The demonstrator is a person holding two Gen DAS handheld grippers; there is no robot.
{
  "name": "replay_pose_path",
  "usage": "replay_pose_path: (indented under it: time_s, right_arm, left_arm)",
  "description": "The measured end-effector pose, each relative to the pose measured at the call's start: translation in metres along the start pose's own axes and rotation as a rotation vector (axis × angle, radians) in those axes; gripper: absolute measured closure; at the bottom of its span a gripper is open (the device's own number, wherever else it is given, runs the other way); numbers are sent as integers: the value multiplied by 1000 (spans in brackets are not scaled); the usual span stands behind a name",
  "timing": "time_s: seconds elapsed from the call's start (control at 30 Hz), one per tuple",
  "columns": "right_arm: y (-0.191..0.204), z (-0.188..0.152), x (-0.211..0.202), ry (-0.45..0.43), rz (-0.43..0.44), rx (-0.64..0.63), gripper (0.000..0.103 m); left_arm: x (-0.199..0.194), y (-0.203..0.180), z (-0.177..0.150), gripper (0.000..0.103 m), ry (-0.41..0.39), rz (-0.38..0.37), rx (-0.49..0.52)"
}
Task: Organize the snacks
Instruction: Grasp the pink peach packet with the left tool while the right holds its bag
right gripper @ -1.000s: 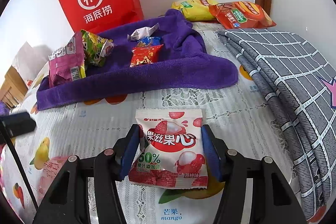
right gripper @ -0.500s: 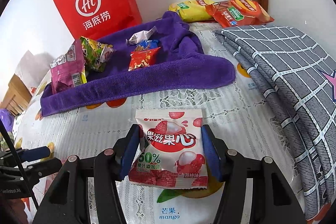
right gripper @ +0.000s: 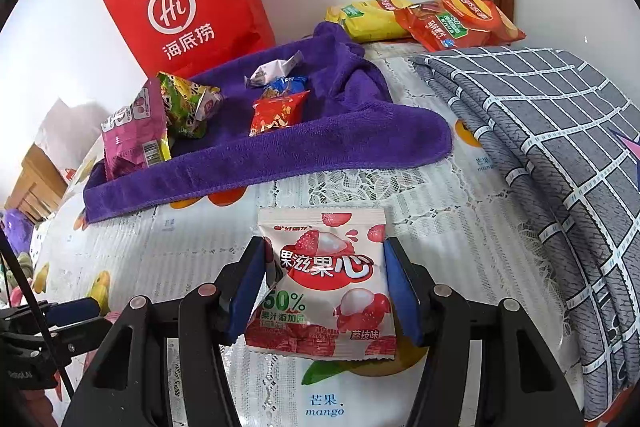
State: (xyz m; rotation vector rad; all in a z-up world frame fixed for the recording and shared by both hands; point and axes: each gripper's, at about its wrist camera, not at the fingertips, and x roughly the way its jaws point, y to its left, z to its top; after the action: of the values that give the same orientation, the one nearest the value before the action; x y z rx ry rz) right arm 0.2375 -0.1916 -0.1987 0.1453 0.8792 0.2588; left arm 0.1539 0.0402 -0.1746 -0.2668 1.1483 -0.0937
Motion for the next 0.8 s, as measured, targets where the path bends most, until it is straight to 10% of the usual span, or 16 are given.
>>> replay_pose_path:
  time_s: [0.33,0.43,0.8]
  right_arm:
    - [-12,-1,-7,-16,38,43,45]
    - [-14,-2,-9,5,40,44,45]
    - [18,52,-50,-68,72,-53,45]
  left_arm:
    - [11,-25,-16,41,-36,107,117]
    - [9,-29,-19,67,-58,117,149]
    - [-21,-15,5,74,-107,35,114]
